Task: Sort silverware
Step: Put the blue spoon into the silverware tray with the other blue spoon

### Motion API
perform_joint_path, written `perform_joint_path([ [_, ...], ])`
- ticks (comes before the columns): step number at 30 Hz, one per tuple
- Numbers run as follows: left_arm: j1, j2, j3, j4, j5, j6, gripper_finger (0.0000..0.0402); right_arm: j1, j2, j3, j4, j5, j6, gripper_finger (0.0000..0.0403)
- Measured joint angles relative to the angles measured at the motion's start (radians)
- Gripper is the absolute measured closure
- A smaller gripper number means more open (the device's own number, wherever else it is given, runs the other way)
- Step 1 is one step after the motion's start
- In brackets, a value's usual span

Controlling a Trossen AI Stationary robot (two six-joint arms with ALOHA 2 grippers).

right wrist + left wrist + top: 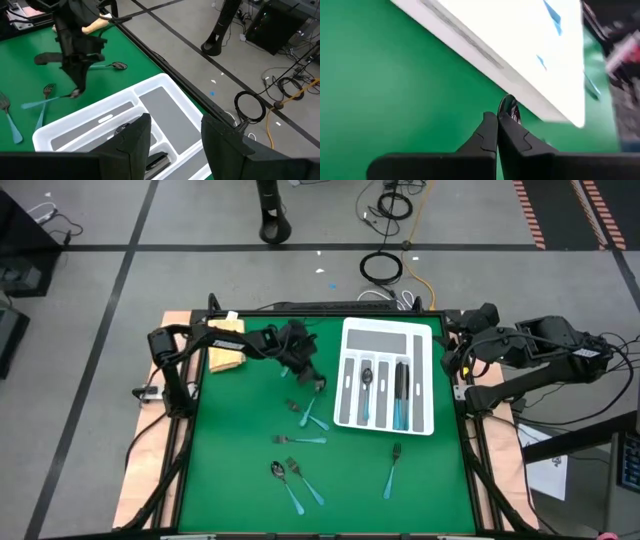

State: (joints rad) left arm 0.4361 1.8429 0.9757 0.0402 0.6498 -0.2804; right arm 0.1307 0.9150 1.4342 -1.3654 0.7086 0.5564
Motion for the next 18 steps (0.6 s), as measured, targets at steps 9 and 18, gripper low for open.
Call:
perform_joint_path([
  [9,0.016,-0.04,0.135,0.0,-0.156,-0.188,0.0401,0.0,0.0,0.0,-0.001,0.0,-0.001,0.0243],
  [18,-0.051,0.025,0.374,-0.001,-0.343,-0.151,0.0401,0.0,0.0,0.0,-0.001,-0.001,-0.01,0.0243],
])
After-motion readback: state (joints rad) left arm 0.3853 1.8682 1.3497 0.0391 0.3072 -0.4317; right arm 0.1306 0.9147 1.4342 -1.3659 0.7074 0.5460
